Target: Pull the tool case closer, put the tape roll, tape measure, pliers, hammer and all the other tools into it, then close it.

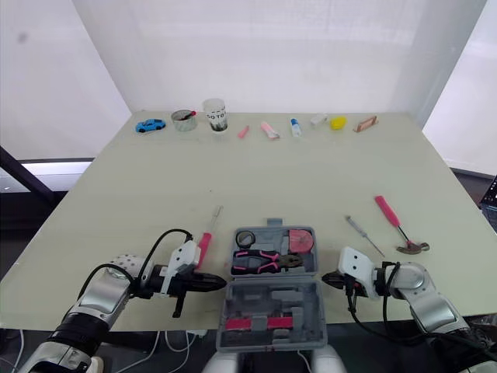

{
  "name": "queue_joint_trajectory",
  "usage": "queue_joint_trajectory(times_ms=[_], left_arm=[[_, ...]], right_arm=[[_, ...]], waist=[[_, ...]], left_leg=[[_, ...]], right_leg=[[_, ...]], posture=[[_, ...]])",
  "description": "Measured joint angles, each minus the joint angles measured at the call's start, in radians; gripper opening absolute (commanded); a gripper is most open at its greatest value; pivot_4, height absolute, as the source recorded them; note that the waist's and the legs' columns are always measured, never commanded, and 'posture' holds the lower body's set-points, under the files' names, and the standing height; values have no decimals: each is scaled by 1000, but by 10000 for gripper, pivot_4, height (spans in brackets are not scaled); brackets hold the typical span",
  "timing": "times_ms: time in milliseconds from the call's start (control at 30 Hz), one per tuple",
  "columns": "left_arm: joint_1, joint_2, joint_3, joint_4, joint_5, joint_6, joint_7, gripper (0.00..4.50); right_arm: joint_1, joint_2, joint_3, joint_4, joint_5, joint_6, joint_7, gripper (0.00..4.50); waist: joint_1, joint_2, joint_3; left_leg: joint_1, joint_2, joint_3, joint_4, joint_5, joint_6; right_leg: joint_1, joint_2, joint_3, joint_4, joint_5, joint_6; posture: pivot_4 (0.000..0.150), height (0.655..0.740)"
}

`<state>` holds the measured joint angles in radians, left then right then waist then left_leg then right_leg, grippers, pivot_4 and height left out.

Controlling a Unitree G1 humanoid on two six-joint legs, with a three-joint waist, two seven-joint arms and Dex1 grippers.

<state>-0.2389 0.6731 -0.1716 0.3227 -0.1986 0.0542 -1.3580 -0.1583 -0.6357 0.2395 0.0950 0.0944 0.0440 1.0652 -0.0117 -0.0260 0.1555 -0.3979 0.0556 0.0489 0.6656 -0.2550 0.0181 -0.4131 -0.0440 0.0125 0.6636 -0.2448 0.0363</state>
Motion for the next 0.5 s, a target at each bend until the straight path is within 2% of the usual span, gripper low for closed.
queue_joint_trajectory(times_ms=[500], left_arm=[[-58,-59,-31,60,46,-32,14,368]], right_arm=[[-6,23,15,0,-23,-11,-4,0]], waist=[[1,0,0]], left_leg=[[-1,0,0,3,0,0]], right_leg=[[1,1,1,0,1,1]], posture=[[1500,7400]])
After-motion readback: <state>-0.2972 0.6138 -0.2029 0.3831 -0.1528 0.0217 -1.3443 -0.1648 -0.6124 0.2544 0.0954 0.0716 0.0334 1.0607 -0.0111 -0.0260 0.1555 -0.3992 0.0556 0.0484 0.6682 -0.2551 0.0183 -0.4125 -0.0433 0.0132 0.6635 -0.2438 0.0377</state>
